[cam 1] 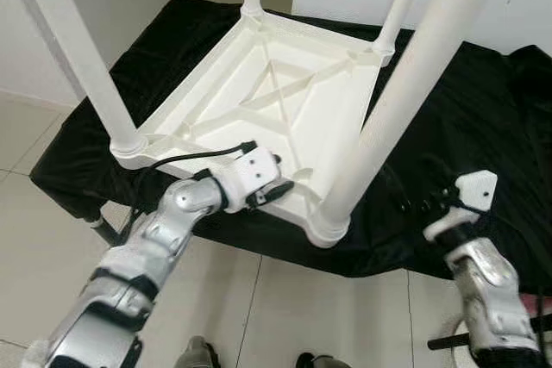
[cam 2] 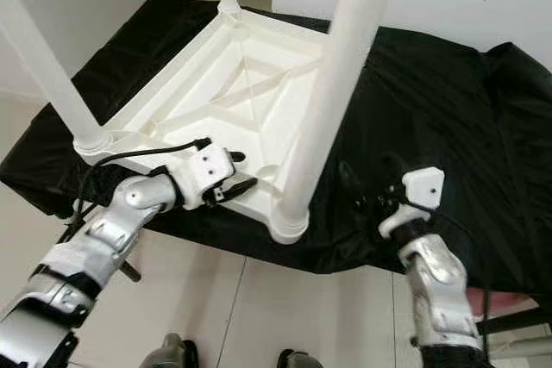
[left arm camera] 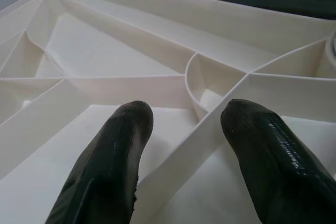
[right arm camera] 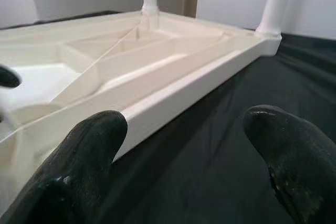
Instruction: Building children table
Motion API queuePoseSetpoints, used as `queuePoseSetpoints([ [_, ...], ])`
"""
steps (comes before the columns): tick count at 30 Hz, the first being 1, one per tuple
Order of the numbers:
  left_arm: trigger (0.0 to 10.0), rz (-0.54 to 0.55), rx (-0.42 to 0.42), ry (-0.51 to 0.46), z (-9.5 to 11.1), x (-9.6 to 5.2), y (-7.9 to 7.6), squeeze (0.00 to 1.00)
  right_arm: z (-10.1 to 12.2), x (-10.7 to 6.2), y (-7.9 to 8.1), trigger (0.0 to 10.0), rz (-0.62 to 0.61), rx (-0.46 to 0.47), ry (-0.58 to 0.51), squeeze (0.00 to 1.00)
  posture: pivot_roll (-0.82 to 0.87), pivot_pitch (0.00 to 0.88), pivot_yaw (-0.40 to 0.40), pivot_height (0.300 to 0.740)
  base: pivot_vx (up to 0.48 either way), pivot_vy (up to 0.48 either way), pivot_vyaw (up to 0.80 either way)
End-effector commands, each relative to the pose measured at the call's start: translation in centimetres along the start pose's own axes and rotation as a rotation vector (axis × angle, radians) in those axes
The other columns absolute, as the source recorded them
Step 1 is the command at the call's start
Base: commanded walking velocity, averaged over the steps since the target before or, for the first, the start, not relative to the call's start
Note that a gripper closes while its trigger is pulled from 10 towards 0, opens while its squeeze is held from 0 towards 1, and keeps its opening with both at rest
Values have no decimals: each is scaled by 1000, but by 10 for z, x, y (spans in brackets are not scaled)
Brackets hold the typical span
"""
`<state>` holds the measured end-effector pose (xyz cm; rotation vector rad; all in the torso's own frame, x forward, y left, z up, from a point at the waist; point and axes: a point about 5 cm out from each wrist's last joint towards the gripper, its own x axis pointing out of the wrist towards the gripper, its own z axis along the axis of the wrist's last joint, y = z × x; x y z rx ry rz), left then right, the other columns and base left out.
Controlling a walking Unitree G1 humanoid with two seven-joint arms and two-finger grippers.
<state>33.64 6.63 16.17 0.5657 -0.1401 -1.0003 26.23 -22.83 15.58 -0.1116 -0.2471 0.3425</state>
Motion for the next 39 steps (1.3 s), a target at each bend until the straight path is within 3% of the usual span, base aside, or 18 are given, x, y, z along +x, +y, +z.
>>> queuePoseSetpoints([
  [1,10000,122,-19,36,-9,2,0,0,2,-4,1,10000,54,5,18,0,-1,148,-5,740,0,0,0],
  [6,10000,122,-45,13,-4,15,-3,0,5,-22,4,10000,288,7,136,0,-20,142,14,740,0,0,0],
  [9,10000,121,-49,8,-4,17,-4,0,6,-25,5,10000,344,-2,160,0,-20,142,14,740,0,0,0],
  [10,10000,114,-51,-1,-3,19,-6,0,8,-29,7,10000,427,6,194,0,-24,141,15,740,0,0,0],
  [15,10000,82,-50,-43,4,24,-15,0,11,-25,18,10000,638,29,254,0,-10,141,1,740,0,0,0],
  [20,10000,79,-55,-57,5,23,-18,0,10,-16,22,10000,661,20,241,0,9,140,-22,740,0,0,0],
  [21,10000,97,-93,-60,2,14,-16,0,8,-9,27,10000,666,33,237,0,16,142,-32,740,0,0,0],
  [25,10000,123,-121,-55,-3,5,-12,0,7,-3,31,10000,667,53,224,0,23,144,-39,740,0,0,0],
  [27,10000,164,-133,-39,-9,-12,-6,0,8,10,36,10000,625,85,175,0,51,147,-45,740,0,0,0],
  [35,10000,235,-192,-32,-16,-45,5,0,7,33,49,10000,556,145,94,0,75,142,-62,740,0,0,0],
  [39,10000,177,-240,-75,-7,-58,-6,0,0,44,44,10000,462,148,75,0,85,141,-67,740,0,0,0],
])
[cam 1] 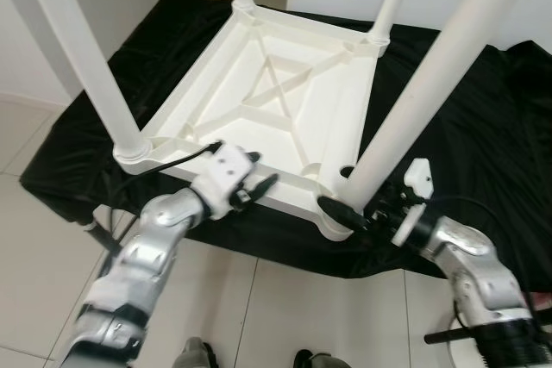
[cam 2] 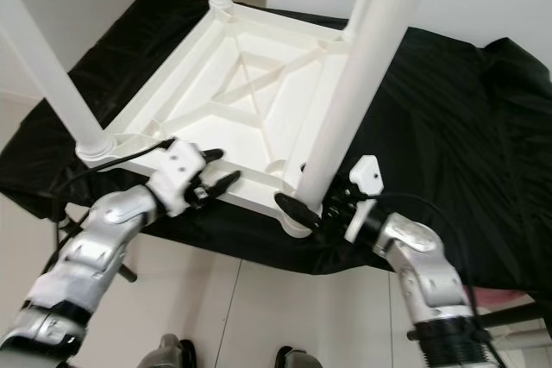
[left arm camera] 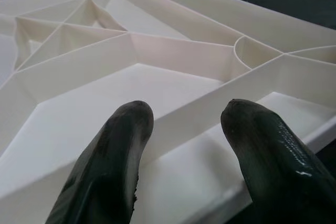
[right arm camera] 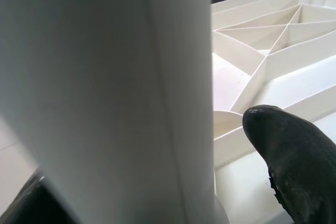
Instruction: Building children table
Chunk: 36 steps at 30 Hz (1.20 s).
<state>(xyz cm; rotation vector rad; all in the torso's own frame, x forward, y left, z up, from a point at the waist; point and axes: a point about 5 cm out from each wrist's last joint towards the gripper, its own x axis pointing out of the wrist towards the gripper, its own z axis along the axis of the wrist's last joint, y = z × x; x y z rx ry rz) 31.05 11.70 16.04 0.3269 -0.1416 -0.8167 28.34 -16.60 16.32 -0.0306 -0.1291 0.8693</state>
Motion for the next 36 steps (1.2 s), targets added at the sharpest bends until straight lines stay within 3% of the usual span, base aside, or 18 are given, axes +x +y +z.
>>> queuePoseSetpoints([
  [1,10000,-32,-36,-11,3,-3,-7,0,-4,-2,-7,10000,-57,-2,12,0,85,141,-67,740,0,0,0],
  [5,10000,-66,-113,-52,12,-5,-20,0,-7,-4,-18,10000,-122,5,5,0,86,142,-66,740,0,0,0],
  [13,10000,-73,-196,-25,13,12,-42,0,-10,-9,-43,10000,-240,-17,3,0,70,137,-57,740,0,0,0],
  [19,10000,-100,-208,1,16,14,-48,0,-13,-4,-46,10000,-253,-35,5,0,64,133,-50,740,0,0,0],
  [27,10000,-144,-329,44,20,15,-60,0,-23,7,-40,10000,-225,-47,26,0,62,120,-50,740,0,0,0],
  [28,10000,-143,-321,53,18,15,-63,0,-24,6,-41,1020,-227,-22,28,0,63,115,-55,740,0,0,0],
  [29,10000,-131,-315,62,17,16,-65,0,-25,5,-43,0,-236,-6,22,0,65,112,-59,740,0,0,0],
  [36,10000,-51,-326,89,10,19,-60,0,-24,0,-44,0,-317,0,-15,0,63,103,-70,740,0,0,0],
])
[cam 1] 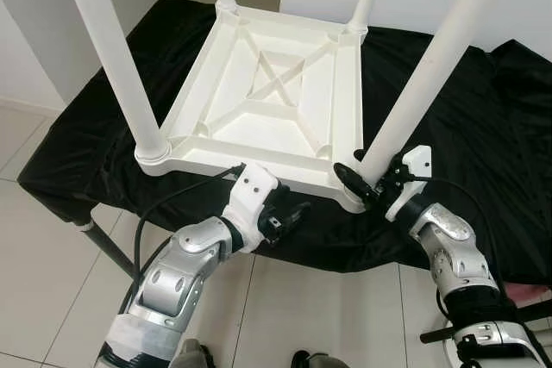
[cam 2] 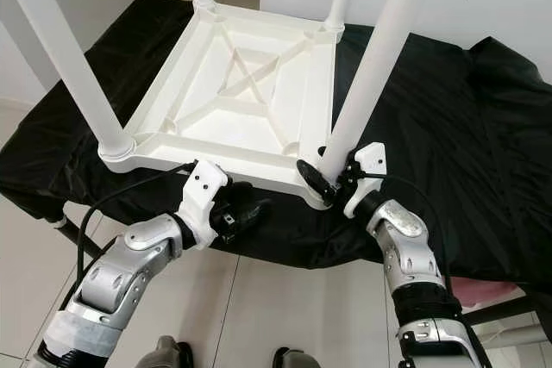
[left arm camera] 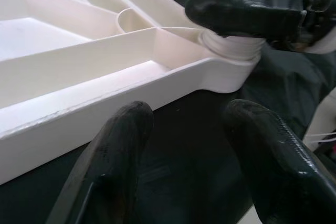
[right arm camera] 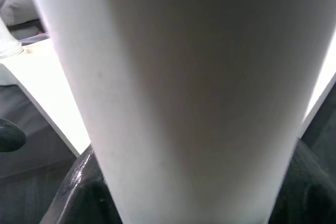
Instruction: Building children table
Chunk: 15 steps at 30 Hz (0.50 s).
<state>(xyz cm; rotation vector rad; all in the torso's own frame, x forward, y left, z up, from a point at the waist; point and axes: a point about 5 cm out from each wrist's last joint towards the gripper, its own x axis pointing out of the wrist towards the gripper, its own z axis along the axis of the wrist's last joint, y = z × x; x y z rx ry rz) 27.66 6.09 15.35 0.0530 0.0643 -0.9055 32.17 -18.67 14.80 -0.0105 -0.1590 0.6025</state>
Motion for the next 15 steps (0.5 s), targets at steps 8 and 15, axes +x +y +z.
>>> queuePoseSetpoints([
  [8,10000,169,18,-26,2,1,14,0,-10,-9,-1,196,-176,-20,58,0,53,88,-70,740,0,0,0],
  [15,10000,170,32,8,-10,1,10,0,-5,-12,14,10000,-391,-17,-1,0,38,77,-63,740,0,0,0],
])
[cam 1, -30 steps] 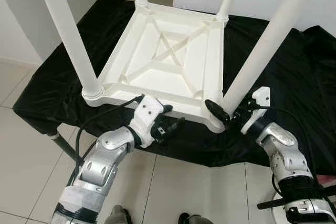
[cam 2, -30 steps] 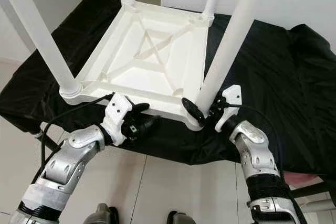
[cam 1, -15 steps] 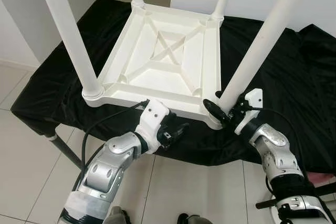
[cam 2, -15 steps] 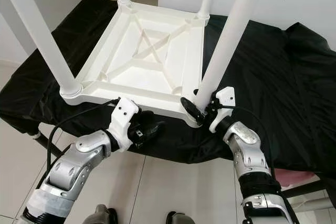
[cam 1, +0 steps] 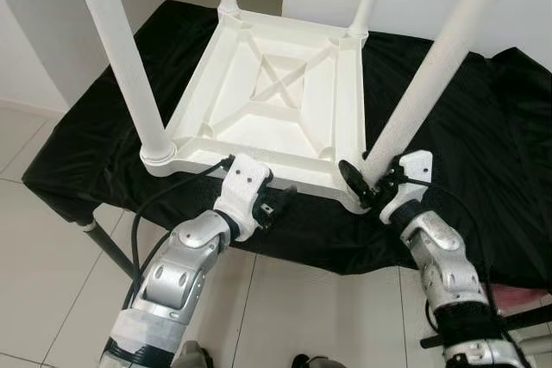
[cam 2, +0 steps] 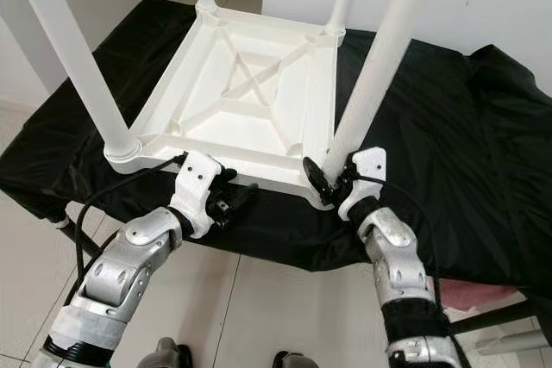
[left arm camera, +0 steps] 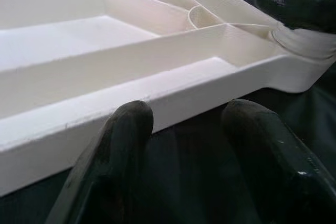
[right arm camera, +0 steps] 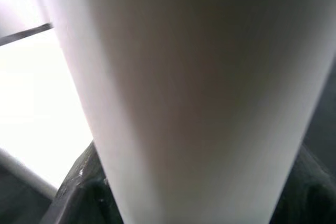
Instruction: Building children table
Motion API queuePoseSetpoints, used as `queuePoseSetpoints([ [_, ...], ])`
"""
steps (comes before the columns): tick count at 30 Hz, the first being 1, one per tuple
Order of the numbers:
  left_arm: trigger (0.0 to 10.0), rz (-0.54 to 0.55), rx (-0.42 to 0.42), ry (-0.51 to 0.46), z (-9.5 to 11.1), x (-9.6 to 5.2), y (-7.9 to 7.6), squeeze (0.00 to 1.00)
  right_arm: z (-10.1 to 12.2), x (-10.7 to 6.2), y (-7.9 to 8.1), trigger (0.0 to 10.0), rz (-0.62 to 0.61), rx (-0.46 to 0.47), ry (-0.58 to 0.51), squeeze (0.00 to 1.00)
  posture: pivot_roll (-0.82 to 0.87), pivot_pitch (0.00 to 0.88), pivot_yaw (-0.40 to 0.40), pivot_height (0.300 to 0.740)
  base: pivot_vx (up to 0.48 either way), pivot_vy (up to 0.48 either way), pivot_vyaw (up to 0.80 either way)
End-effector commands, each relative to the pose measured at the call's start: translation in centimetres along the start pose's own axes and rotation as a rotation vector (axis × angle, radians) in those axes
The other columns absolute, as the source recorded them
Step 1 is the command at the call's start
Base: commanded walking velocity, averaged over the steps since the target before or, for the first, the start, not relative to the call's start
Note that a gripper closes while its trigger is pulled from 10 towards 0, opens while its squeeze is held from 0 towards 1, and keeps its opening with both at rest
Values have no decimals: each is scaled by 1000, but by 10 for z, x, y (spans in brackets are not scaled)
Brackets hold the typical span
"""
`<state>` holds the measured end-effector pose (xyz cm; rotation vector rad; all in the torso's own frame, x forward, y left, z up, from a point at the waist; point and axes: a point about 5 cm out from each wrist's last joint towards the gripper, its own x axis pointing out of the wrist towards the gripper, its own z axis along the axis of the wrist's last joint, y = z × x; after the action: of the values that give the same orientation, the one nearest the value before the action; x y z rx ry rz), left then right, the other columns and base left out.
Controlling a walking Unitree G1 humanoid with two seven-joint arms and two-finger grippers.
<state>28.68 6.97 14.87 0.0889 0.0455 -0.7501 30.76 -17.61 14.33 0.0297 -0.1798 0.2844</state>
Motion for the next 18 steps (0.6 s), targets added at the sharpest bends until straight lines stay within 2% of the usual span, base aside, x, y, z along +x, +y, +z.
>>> queuePoseSetpoints([
  [1,10000,13,-1,7,-4,1,-4,0,-2,-5,-4,10000,-71,-29,20,0,38,77,-63,740,0,0,0],
  [2,10000,-4,-1,6,-6,0,-8,0,-3,-8,1,10000,-141,-17,14,0,40,81,-64,740,0,0,0],
  [4,10000,0,7,3,-6,0,-8,0,-3,-9,4,10000,-169,-16,12,0,40,81,-64,740,0,0,0],
  [7,10000,10,-59,14,-9,-2,-9,0,-2,-11,18,10000,-240,20,-1,0,43,88,-65,740,0,0,0],
  [10,10000,16,-40,7,-8,-3,-9,0,-4,-12,18,10000,-302,38,9,0,46,92,-66,740,0,0,0],
  [14,10000,27,-6,-23,-3,-3,-11,0,-11,-15,18,10000,-510,79,49,0,46,97,-64,740,0,0,0],
  [18,10000,51,-17,-33,-2,1,-11,0,-10,-13,28,10000,-504,93,46,0,47,97,-62,740,0,0,0],
])
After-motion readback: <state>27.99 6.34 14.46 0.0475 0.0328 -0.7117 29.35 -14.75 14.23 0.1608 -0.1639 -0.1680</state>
